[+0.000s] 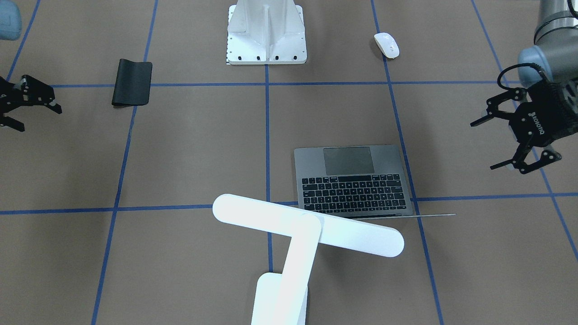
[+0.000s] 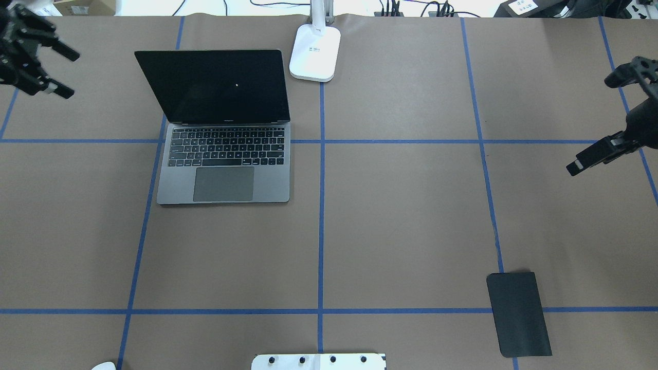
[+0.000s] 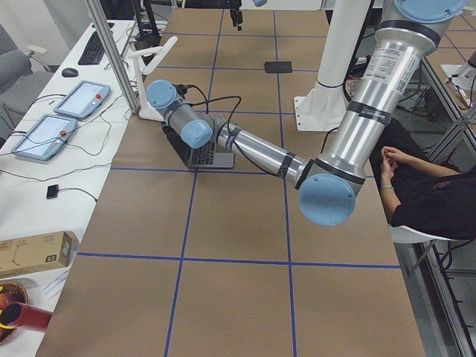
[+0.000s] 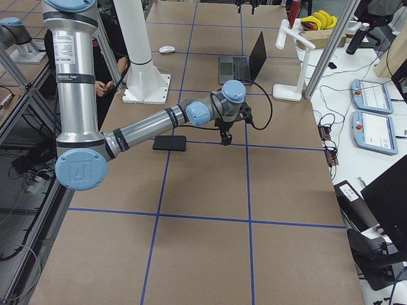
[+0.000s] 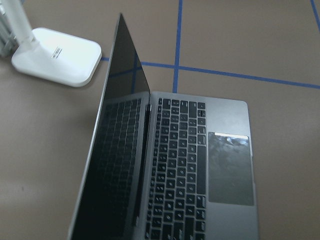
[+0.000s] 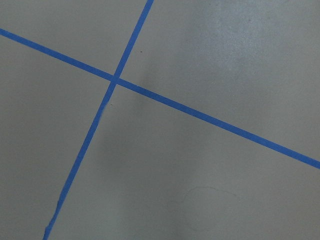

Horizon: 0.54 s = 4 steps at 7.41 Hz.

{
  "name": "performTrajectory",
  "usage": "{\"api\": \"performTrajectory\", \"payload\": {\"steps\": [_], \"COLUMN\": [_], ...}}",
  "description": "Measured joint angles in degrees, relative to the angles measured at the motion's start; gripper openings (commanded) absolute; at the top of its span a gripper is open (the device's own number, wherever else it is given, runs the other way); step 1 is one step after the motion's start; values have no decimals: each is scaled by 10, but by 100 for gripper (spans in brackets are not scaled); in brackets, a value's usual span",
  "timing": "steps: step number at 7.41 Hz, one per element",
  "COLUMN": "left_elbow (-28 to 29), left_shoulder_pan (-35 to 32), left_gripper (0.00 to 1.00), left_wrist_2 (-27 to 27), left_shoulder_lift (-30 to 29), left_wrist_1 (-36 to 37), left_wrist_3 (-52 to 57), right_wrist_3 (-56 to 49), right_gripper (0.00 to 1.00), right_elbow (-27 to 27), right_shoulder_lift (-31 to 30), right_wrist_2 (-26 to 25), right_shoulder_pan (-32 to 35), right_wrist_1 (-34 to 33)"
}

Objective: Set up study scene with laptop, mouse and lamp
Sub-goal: 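Release the lid and lift the left gripper away while the right arm shifts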

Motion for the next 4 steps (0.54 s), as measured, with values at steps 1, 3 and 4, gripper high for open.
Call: {"api": "performTrajectory", "payload": {"steps": [1, 3, 4], "left_elbow": [-16, -36, -66], "left_shoulder_pan": [-3, -4, -5], "left_gripper": [100, 100, 100], "left_wrist_2": [-2, -1, 9], "left_shoulder_lift": [47, 118, 154], "left_wrist_1": [-1, -2, -1], "left_wrist_3": [-44, -140, -213], "right_wrist_3": [21, 92, 132], "right_gripper": [99, 98, 98], "right_elbow": [18, 56, 68], "right_shoulder_lift": [-14, -30, -29], "right_wrist_2": [1, 4, 2], "right_shoulder_pan": [-15, -52, -81], "right_wrist_1": [1, 1, 3]}}
